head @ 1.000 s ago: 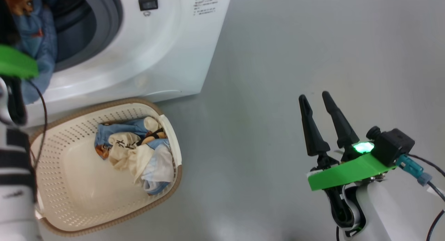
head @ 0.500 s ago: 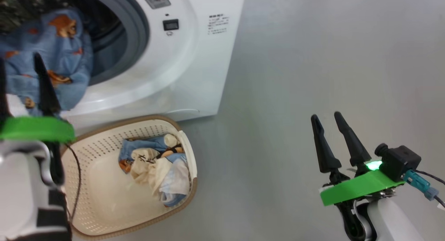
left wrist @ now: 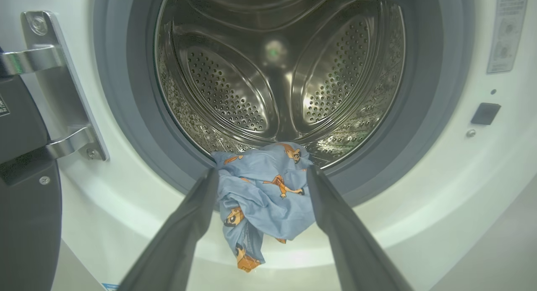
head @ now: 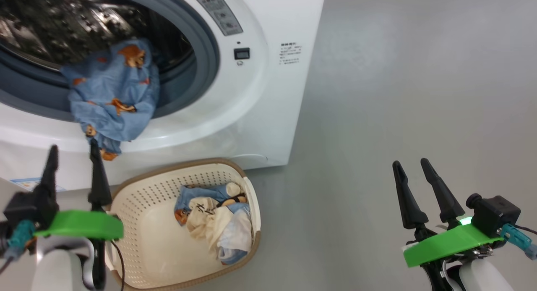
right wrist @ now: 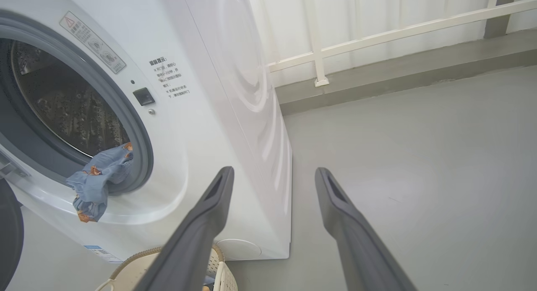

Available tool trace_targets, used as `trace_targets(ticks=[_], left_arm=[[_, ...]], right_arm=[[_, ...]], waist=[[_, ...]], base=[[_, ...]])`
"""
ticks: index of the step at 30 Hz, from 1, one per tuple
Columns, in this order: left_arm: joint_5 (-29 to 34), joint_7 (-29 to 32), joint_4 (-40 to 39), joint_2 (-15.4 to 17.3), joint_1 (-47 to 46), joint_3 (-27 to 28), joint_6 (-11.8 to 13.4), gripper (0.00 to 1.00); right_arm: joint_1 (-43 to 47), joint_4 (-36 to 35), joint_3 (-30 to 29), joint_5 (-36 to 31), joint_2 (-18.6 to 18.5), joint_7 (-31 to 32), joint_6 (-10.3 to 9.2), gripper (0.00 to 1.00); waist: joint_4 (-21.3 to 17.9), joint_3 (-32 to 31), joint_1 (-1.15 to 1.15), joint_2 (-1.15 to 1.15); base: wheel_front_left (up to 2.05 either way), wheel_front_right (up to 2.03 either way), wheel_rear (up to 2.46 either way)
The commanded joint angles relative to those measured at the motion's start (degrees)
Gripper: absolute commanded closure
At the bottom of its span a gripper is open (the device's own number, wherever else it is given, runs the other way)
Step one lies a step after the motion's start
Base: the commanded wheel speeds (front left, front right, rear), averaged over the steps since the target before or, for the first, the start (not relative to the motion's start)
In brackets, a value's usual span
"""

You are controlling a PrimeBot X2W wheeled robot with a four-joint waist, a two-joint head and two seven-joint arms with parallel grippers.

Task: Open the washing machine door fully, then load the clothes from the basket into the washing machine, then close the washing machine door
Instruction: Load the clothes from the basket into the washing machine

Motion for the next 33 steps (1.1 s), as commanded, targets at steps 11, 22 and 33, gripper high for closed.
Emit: trace_targets(ticks=[11, 22, 33], left_arm=[[-0.35, -0.29, -5.46, 0.13, 10.25, 0.17, -0.21, 0.0], [-1.33, -0.29, -9.56, -0.64, 18.13, 0.34, -0.22, 0.0], [-1.39, -0.29, -12.8, -1.25, 24.57, 1.1, -0.2, 0.0]], right_arm=[[5.03, -0.76, 0.69, -0.16, -2.15, -0.46, 0.32, 0.0], [7.53, -0.39, 0.59, -1.81, -3.28, -0.46, 0.32, 0.0], [10.02, -0.18, 0.11, -2.91, -3.88, -0.46, 0.32, 0.0]], waist=[[2.79, -6.71, 0.0, 0.0], [4.36, -8.04, 0.0, 0.0], [5.69, -9.77, 0.0, 0.0]], base=[[0.0, 0.0, 0.0], [0.0, 0.0, 0.0], [0.0, 0.0, 0.0]])
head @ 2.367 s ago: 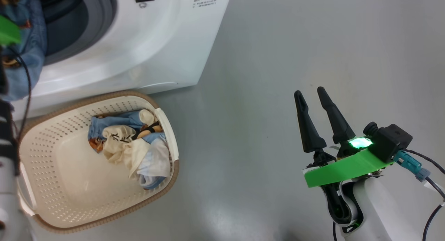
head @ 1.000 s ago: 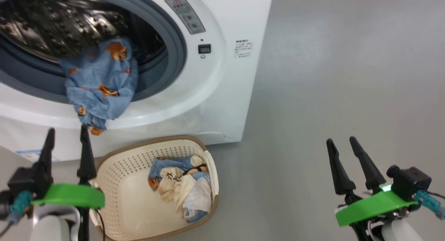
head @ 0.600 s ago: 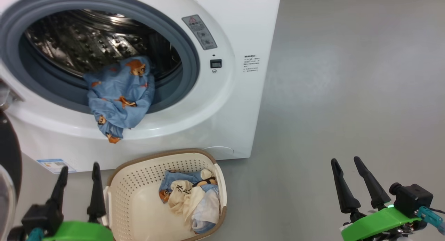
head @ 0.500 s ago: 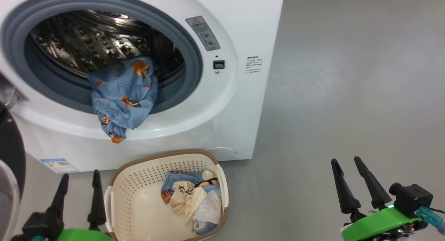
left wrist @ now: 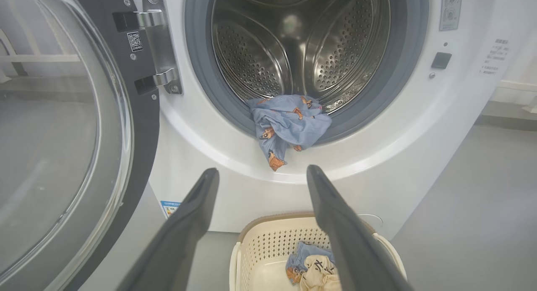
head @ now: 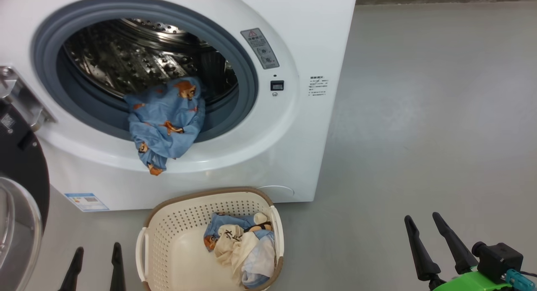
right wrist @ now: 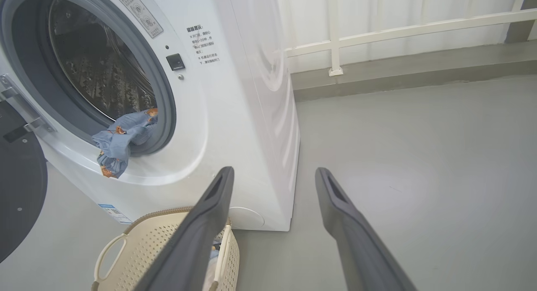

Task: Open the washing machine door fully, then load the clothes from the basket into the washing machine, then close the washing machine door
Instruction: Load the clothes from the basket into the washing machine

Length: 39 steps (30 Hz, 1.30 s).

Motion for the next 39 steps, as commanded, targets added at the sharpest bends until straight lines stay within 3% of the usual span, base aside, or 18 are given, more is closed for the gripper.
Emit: trace_targets(ticks=[1, 22, 29, 39], left_arm=[[-0.5, -0.3, -2.08, 0.48, -0.21, 1.76, 0.09, 0.0], [-2.72, -0.3, -2.45, 0.34, -0.35, 0.19, 0.87, 0.0], [-2.72, -0.3, 1.31, 0.62, -7.38, -0.28, 0.39, 0.0], [-3.48, -0.3, 11.56, 3.82, -23.24, -0.3, 0.09, 0.0]], right_arm=[[-0.33, -1.24, 0.67, -0.6, -0.99, -0.47, 0.32, 0.0], [-1.09, -2.11, 0.56, -1.95, -0.6, -0.47, 0.32, 0.0], [-3.4, -2.72, 0.61, -2.83, 0.09, -0.47, 0.32, 0.0], [-8.75, -3.37, 1.09, -3.91, 1.14, -0.47, 0.32, 0.0]], waist=[[0.21, -0.16, 0.0, 0.0], [0.09, 2.39, 0.0, 0.0], [-0.3, 7.43, 0.0, 0.0], [-1.4, 15.97, 0.0, 0.0]], base=[[0.0, 0.0, 0.0], [0.0, 0.0, 0.0], [0.0, 0.0, 0.0], [0.0, 0.0, 0.0]])
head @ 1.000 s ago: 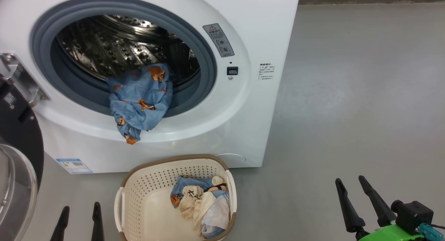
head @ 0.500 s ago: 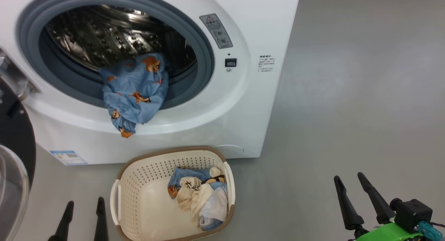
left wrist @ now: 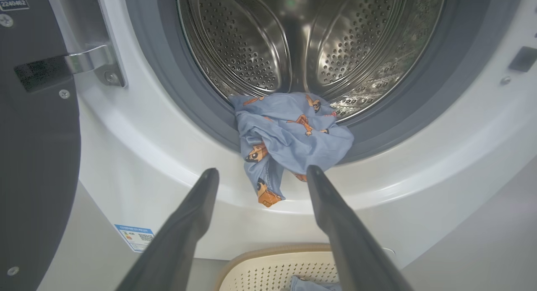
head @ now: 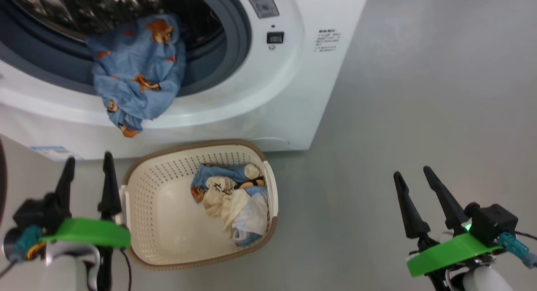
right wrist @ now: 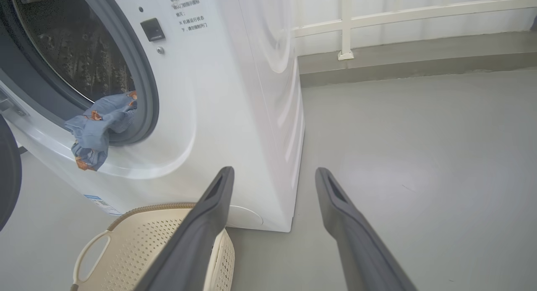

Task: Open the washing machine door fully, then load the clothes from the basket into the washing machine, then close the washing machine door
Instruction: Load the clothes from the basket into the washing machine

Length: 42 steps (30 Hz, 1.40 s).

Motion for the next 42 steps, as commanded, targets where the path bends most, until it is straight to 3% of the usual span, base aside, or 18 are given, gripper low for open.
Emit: trace_targets(ticks=[1, 13, 35, 36, 37, 39, 40, 42], left_arm=[[-0.48, -0.3, 1.42, 2.36, -4.16, 1.16, -0.24, 0.0], [-2.05, -0.3, 14.66, 7.47, -18.89, -3.41, -0.27, 0.0], [-2.92, -0.3, 29.7, 13.24, -32.17, -4.75, -0.27, 0.0], [-3.12, -0.3, 30.06, 13.48, -32.5, -4.91, -0.27, 0.11], [-3.28, -0.3, 30.39, 13.71, -32.81, -5.1, -0.27, 0.44], [-3.61, -0.3, 30.9, 14.08, -33.44, -5.44, -0.27, 0.91], [-3.76, -0.3, 31.03, 14.2, -33.75, -5.62, -0.27, 1.0], [-4.0, -0.3, 31.07, 14.31, -34.24, -6.22, -0.27, 1.0]], right_arm=[[-2.03, -1.54, 1.22, -0.52, -0.19, -0.47, 0.32, 0.0], [-6.6, -1.94, 2.55, -0.87, 0.87, -0.47, 0.32, 0.0], [-9.1, -2.34, 4.43, -0.42, 2.61, -0.47, 0.32, 0.0], [-9.13, -2.35, 4.42, -0.38, 2.69, -0.47, 0.32, 0.0], [-9.15, -2.37, 4.39, -0.36, 2.78, -0.47, 0.32, 0.0], [-9.2, -2.4, 4.3, -0.34, 2.93, -0.47, 0.32, 0.0], [-9.22, -2.41, 4.22, -0.31, 3.0, -0.47, 0.32, 0.0], [-9.29, -2.39, 4.08, -0.29, 3.15, -0.47, 0.32, 0.0]], waist=[[-1.01, 4.55, -0.01, 0.0], [-3.31, 10.84, -0.01, 0.0], [-6.93, 13.99, -0.01, 0.0], [-7.11, 14.05, -0.01, 0.0], [-7.28, 14.1, -0.01, 0.0], [-7.54, 14.2, -0.01, 0.0], [-7.63, 14.25, -0.01, 0.0], [-7.75, 14.29, -0.01, 0.0]], base=[[0.0, 0.0, 0.0], [0.0, 0.0, 0.0], [0.0, 0.0, 0.0], [0.0, 0.0, 0.0], [0.0, 0.0, 0.0], [0.0, 0.0, 0.0], [0.0, 0.0, 0.0], [0.0, 0.0, 0.0]])
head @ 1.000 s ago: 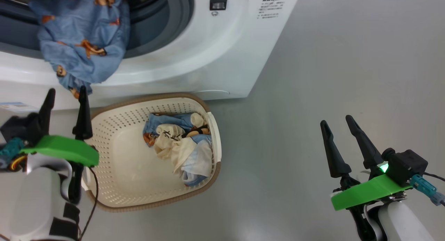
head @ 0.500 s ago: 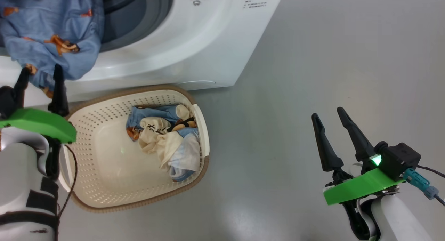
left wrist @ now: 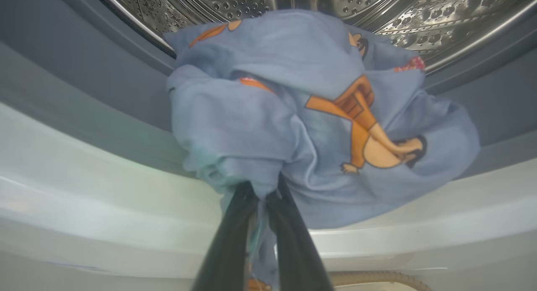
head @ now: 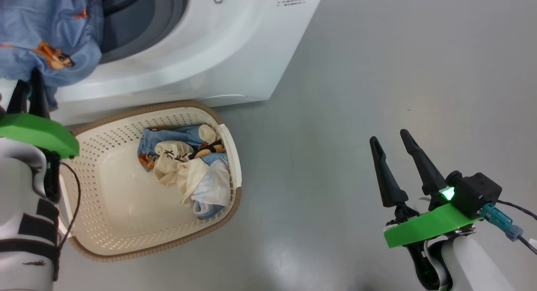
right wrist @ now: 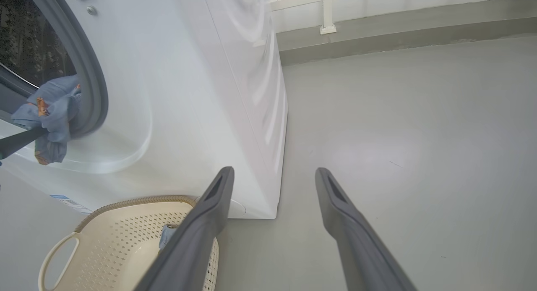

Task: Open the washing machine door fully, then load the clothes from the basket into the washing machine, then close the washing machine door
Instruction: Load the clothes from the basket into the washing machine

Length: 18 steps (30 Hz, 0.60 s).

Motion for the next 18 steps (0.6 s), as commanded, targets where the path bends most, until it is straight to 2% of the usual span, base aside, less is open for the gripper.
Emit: trace_targets(ticks=[1, 12, 18], left_arm=[[-0.63, -0.3, -1.06, 3.18, -1.21, 0.55, 0.05, 1.0], [-1.53, -0.3, -8.64, 3.16, -1.78, -2.25, 0.05, 1.0], [-3.95, -0.3, -8.04, 3.41, -6.99, -4.4, 0.05, 1.0]], right_arm=[[-0.8, -1.41, 1.09, 0.18, -0.14, -0.46, 0.32, 0.0], [-0.63, -1.63, 0.78, 0.28, 0.92, -0.46, 0.32, 0.0], [-1.35, -1.64, 1.3, 0.52, 1.45, -0.46, 0.32, 0.0]], waist=[[-0.09, 0.05, 0.0, 0.0], [-0.04, 0.07, 0.0, 0.0], [-0.72, 1.22, 0.0, 0.0]], base=[[0.0, 0.0, 0.0], [0.0, 0.0, 0.0], [0.0, 0.0, 0.0]])
